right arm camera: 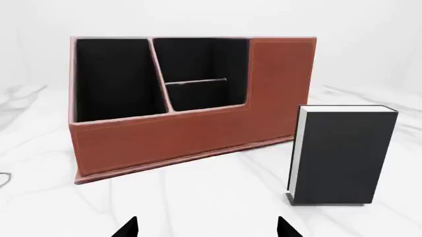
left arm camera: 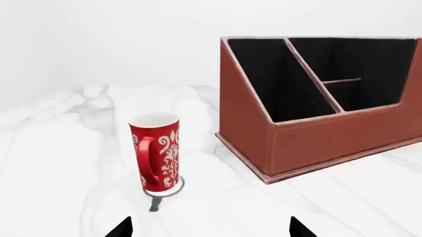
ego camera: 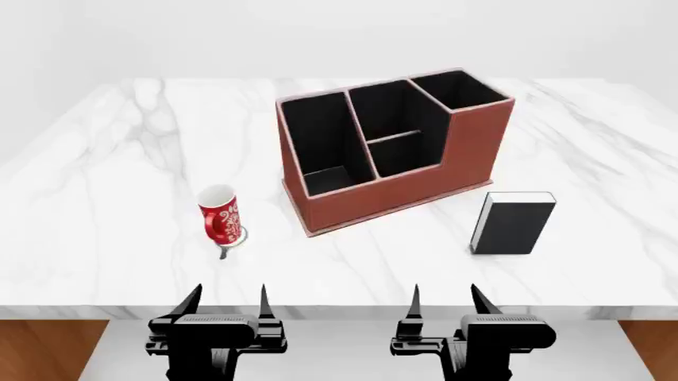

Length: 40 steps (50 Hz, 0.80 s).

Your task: Pick up the book and place it in the back compartment of the caddy.

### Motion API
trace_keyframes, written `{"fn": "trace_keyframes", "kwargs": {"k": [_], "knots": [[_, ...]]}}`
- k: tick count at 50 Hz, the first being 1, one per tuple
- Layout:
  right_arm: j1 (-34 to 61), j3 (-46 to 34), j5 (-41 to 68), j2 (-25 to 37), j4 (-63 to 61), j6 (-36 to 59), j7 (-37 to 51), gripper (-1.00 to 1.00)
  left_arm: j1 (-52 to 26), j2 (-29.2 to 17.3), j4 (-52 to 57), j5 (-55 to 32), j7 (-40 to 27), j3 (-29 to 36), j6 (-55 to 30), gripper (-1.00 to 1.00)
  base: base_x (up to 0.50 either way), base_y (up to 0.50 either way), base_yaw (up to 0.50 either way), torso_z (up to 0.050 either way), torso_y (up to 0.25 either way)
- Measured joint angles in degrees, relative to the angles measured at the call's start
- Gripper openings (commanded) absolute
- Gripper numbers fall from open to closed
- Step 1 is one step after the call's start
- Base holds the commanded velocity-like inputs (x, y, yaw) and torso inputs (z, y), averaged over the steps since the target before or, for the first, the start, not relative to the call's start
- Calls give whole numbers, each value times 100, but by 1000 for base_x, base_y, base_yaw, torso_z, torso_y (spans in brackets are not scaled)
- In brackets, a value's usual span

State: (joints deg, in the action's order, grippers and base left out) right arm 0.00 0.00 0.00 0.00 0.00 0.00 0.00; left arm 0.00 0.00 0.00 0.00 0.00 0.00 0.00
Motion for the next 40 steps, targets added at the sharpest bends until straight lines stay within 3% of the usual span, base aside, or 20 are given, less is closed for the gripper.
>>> {"fn": "trace_keyframes", "kwargs": {"k": [40], "knots": [[3, -397, 360, 316, 63, -34, 284, 100, -44, -270, 18, -380, -509, 338, -256, 100, 0, 0, 0, 0, 0]]}}
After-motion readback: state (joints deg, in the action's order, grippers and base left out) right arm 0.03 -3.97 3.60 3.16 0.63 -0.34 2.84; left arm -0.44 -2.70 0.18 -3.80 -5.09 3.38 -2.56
